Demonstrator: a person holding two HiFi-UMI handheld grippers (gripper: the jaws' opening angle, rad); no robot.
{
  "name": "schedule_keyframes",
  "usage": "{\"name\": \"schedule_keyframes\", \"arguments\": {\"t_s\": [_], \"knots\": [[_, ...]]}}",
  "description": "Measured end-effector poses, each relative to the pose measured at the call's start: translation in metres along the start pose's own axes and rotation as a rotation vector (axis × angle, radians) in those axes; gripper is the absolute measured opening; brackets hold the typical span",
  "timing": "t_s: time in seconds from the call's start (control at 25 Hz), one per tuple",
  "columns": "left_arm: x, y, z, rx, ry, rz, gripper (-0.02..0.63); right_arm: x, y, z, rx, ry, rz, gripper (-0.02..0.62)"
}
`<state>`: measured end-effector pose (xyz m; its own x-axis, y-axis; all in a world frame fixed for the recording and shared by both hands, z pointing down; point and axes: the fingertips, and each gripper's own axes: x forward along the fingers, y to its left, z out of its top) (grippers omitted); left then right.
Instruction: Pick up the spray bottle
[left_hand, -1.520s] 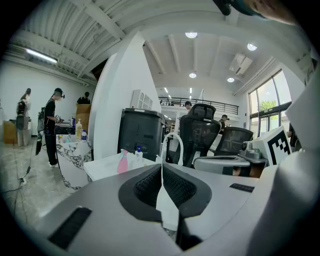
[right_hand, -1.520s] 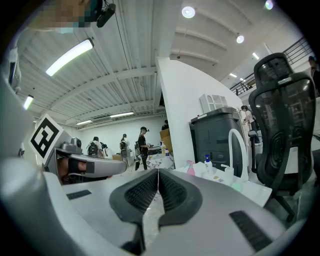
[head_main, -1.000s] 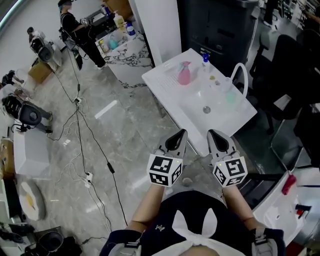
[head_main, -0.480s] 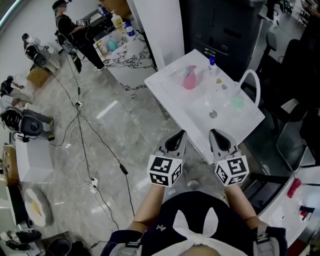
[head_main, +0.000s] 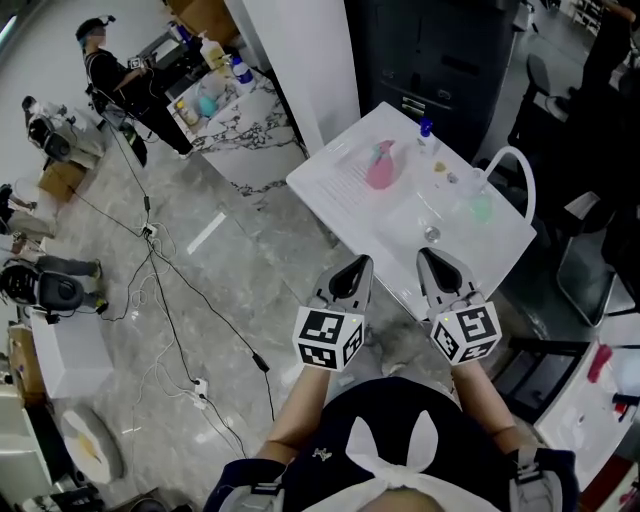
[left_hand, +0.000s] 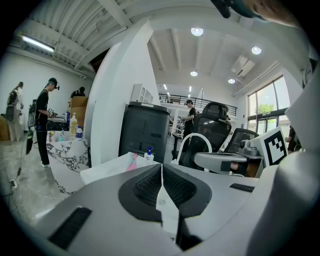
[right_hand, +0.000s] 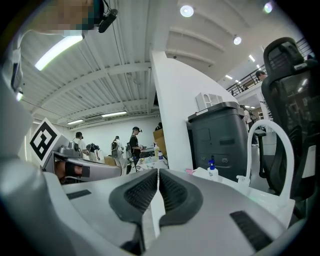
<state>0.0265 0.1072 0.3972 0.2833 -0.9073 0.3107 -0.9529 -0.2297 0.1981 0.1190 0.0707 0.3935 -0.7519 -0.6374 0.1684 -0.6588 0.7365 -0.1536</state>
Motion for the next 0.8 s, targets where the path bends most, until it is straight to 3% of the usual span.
{"name": "schedule_keyframes", "arguments": {"t_s": [0.68,0.8], "knots": [[0.01,0.064,0.026,0.024,-0.021,-0.077,0.032,0.064,0.0,0.033,-0.024,-0.096,-0.094,0.032],[0.017,0.069,0.025,0.026,-0.015,-0.08,0.032,0.07,-0.003,0.033,-0.028,-0.093,-0.083,0.127]]}}
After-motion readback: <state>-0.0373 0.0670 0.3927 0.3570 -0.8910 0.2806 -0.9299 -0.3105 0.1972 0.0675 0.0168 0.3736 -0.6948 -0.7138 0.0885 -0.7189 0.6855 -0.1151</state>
